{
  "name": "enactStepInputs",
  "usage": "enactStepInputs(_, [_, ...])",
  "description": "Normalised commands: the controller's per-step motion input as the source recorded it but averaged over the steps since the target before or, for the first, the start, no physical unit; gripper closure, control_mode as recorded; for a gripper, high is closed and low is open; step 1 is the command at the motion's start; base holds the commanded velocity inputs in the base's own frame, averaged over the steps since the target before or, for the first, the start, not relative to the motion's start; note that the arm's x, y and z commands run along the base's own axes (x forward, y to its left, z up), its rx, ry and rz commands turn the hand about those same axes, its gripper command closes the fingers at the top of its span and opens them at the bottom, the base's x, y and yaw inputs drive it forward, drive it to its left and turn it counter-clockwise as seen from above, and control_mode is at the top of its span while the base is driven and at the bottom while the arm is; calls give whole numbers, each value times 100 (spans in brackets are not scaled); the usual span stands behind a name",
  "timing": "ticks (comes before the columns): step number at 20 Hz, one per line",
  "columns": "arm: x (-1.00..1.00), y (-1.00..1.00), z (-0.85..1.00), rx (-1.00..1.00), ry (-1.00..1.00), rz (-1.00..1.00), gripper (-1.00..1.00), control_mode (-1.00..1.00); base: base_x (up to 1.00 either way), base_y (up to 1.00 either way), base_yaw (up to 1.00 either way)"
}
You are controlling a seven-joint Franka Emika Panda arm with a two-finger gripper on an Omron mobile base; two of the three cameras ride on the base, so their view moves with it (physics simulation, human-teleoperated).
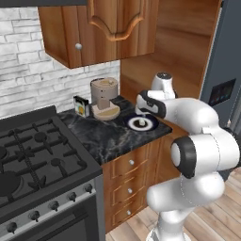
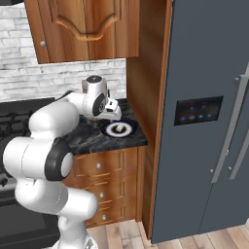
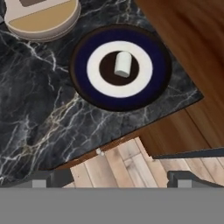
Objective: Pick the marshmallow from the counter and place it in the microwave. Then turn on the microwave.
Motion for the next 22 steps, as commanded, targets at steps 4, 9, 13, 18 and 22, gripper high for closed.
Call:
enactStepInputs(4, [23, 0, -10, 0, 0, 0, -100, -100, 0, 0, 0])
enactStepInputs(9, [22, 0, -11, 0, 0, 0, -100, -100, 0, 0, 0])
enactStepInputs(13, [21, 0, -13, 0, 0, 0, -100, -100, 0, 0, 0])
enactStepInputs(18, [23, -1, -13, 0, 0, 0, -100, -100, 0, 0, 0])
enactStepInputs(22, [23, -1, -10, 0, 0, 0, -100, -100, 0, 0, 0])
